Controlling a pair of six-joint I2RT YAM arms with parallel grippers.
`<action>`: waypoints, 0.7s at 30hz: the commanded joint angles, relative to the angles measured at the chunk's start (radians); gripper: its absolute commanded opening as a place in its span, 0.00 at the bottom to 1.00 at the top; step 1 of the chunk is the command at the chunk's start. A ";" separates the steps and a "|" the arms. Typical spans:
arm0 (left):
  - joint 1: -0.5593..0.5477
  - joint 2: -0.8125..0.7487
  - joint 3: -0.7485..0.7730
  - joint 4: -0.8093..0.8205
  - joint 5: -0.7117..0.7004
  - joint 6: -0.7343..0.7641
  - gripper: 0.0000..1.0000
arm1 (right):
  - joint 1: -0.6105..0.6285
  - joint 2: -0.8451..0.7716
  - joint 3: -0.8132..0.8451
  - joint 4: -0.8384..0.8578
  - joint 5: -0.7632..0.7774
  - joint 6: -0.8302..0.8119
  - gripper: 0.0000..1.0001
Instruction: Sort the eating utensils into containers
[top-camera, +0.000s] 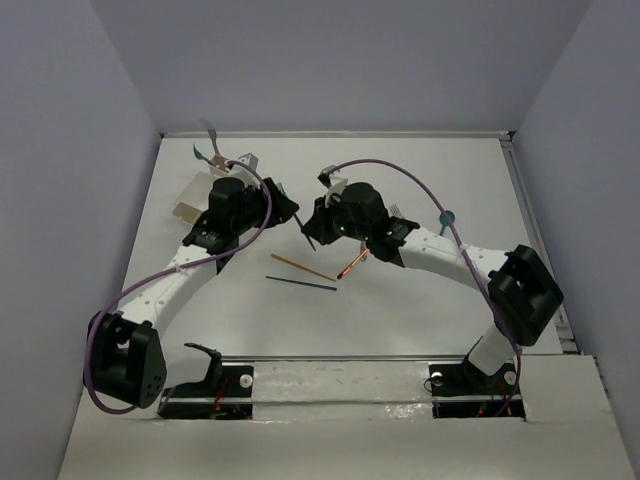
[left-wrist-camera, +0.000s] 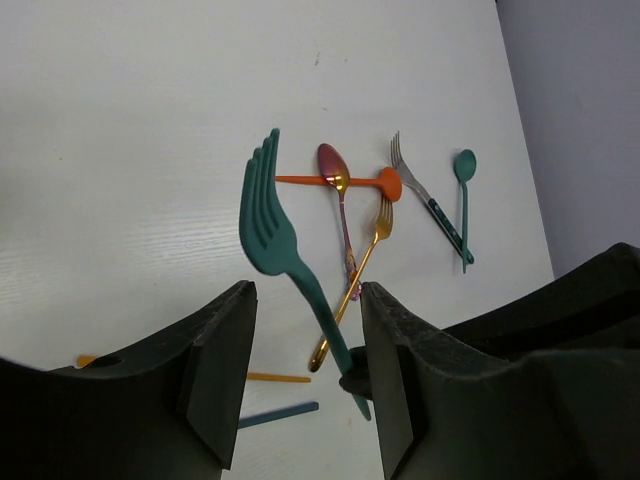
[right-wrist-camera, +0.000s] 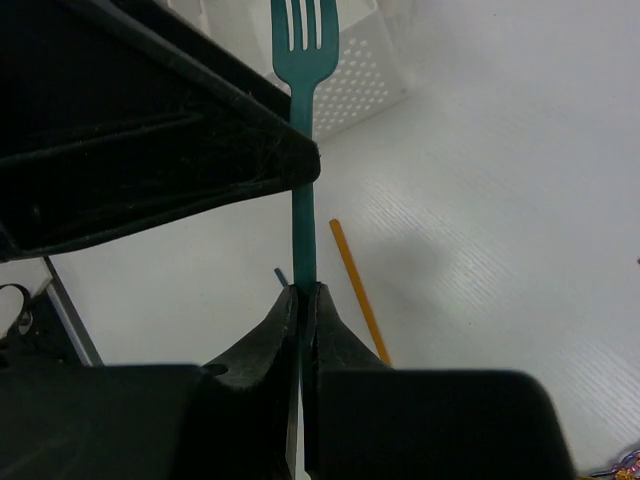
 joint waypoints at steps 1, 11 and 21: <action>0.008 -0.020 -0.007 0.077 0.019 -0.018 0.46 | 0.019 0.005 -0.002 0.055 -0.007 0.016 0.00; 0.008 -0.006 -0.015 0.100 0.014 -0.013 0.30 | 0.038 -0.003 -0.016 0.069 -0.006 0.025 0.00; 0.008 0.026 -0.019 0.126 0.026 -0.020 0.14 | 0.047 -0.009 -0.019 0.090 -0.045 0.040 0.00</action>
